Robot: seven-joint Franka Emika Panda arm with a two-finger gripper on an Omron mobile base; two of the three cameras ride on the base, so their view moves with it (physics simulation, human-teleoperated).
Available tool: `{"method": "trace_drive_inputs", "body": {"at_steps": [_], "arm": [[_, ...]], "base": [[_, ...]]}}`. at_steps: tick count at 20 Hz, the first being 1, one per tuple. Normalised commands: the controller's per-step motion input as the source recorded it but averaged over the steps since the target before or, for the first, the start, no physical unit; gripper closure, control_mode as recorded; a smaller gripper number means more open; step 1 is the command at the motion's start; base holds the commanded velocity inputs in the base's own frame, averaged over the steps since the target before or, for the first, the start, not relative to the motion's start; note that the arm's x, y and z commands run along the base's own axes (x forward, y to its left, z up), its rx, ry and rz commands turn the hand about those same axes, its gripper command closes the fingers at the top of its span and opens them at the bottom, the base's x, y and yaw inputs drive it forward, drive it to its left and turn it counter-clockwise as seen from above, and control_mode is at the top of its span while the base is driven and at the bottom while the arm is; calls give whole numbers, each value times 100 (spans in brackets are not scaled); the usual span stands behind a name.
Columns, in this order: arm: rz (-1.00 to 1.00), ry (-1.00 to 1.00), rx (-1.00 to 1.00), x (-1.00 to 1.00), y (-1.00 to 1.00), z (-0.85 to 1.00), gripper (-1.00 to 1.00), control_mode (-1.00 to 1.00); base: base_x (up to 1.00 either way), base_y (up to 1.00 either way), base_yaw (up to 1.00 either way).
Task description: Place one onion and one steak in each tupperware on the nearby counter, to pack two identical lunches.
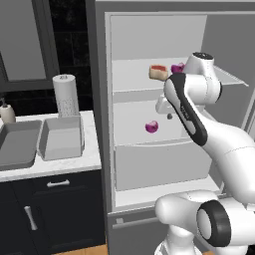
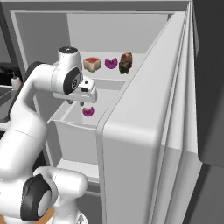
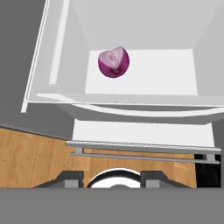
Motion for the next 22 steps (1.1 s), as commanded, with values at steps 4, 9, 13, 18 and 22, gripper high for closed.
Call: {"method": "trace_drive_inputs", "body": {"at_steps": [4,9,13,18,22], "arm": [[0,0,0,-4,-1,0,-100,-100],[0,0,0,0,0,-7,-100,-100],[0,-2,0,-2,0,-2,-100,-100],[0,-17,0,0,0,33,-100,-100],[2,-39,0,5,0,77,-100,-100]], "base": [[0,0,0],[0,0,0],[0,0,0],[0,0,0],[0,0,0]]}}
